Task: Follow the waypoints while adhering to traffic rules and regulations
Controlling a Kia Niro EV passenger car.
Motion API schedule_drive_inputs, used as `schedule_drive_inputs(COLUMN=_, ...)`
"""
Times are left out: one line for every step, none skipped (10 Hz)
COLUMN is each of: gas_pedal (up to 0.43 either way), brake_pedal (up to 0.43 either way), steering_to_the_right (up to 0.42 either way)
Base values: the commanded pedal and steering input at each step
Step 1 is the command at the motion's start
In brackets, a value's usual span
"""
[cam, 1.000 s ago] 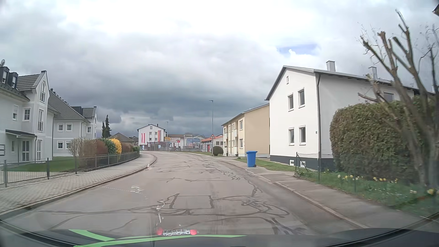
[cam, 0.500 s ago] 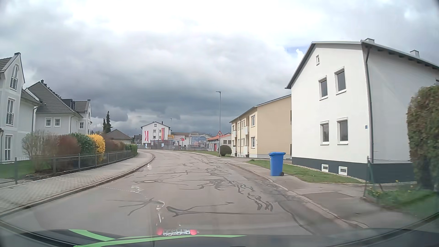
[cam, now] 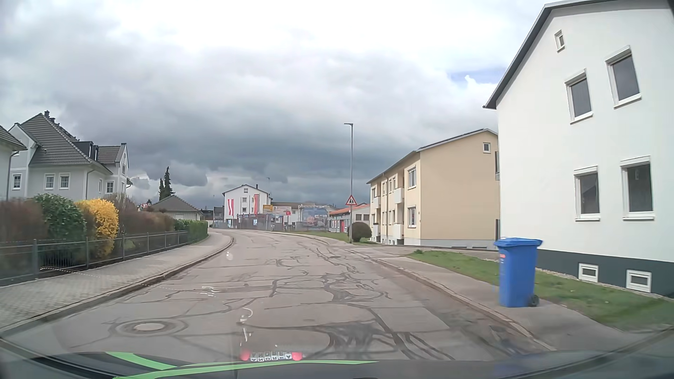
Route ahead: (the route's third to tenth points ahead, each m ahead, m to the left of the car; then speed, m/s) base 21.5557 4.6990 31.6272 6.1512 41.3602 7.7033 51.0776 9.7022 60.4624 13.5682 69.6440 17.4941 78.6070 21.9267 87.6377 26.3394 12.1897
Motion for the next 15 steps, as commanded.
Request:
schedule_drive_inputs(gas_pedal=0.098, brake_pedal=0.0, steering_to_the_right=-0.02)
schedule_drive_inputs(gas_pedal=0.098, brake_pedal=0.0, steering_to_the_right=-0.02)
schedule_drive_inputs(gas_pedal=0.098, brake_pedal=0.0, steering_to_the_right=-0.02)
schedule_drive_inputs(gas_pedal=0.098, brake_pedal=0.0, steering_to_the_right=-0.02)
schedule_drive_inputs(gas_pedal=0.098, brake_pedal=0.0, steering_to_the_right=-0.02)
schedule_drive_inputs(gas_pedal=0.098, brake_pedal=0.0, steering_to_the_right=-0.02)
schedule_drive_inputs(gas_pedal=0.098, brake_pedal=0.0, steering_to_the_right=-0.02)
schedule_drive_inputs(gas_pedal=0.11, brake_pedal=0.0, steering_to_the_right=-0.022)
schedule_drive_inputs(gas_pedal=0.11, brake_pedal=0.0, steering_to_the_right=-0.025)
schedule_drive_inputs(gas_pedal=0.11, brake_pedal=0.0, steering_to_the_right=-0.026)
schedule_drive_inputs(gas_pedal=0.11, brake_pedal=0.0, steering_to_the_right=-0.027)
schedule_drive_inputs(gas_pedal=0.11, brake_pedal=0.0, steering_to_the_right=-0.028)
schedule_drive_inputs(gas_pedal=0.11, brake_pedal=0.0, steering_to_the_right=-0.028)
schedule_drive_inputs(gas_pedal=0.11, brake_pedal=0.0, steering_to_the_right=-0.028)
schedule_drive_inputs(gas_pedal=0.11, brake_pedal=0.0, steering_to_the_right=-0.028)
